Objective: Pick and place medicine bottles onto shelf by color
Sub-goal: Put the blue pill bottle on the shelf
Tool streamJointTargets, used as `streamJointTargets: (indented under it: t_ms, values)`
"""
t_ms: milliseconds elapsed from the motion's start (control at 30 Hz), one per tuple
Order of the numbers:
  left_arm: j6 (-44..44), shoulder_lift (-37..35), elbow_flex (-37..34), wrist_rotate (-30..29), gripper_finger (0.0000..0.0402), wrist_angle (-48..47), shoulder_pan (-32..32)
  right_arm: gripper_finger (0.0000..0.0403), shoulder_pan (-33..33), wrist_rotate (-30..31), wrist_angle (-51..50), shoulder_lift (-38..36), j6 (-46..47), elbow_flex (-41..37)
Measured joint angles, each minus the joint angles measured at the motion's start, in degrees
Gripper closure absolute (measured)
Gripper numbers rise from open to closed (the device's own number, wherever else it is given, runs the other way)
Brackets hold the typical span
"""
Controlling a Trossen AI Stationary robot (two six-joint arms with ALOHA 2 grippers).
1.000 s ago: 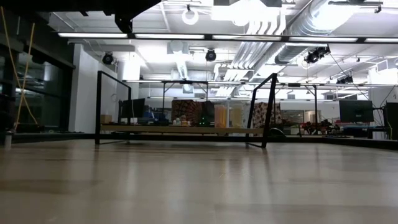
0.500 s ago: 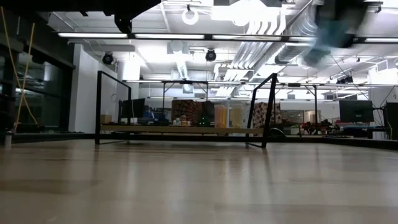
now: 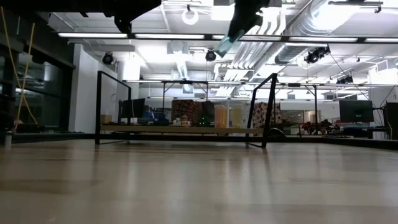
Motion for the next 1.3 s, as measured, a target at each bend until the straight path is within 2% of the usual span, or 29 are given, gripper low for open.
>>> streamJointTargets:
  t_ms: [300,400,567,900,1300]
  values:
    - [0.0,0.0,0.0,-0.39,0.0261,0.05,0.02,0.0299,-10.83,2.68,-17.95,12.75,-7.88,15.3]
    - [0.0,0.0,0.0,-0.42,0.0261,0.05,0.02,0.0299,-13.47,2.68,-20.74,16.65,-9.07,17.91]
    - [0.0,0.0,0.0,-0.42,0.0261,0.03,0.02,0.0299,-16.23,1.22,-19.24,20.63,-13.04,18.09]
    - [0.0,0.0,0.0,-0.42,0.0261,0.03,0.02,0.0299,-20.22,-0.18,-18.2,25.29,-13.38,18.09]
    - [0.0,0.0,0.0,-0.42,0.0261,0.06,0.0,0.0299,-21.84,-2.11,-15.79,25.94,-11.77,17.15]
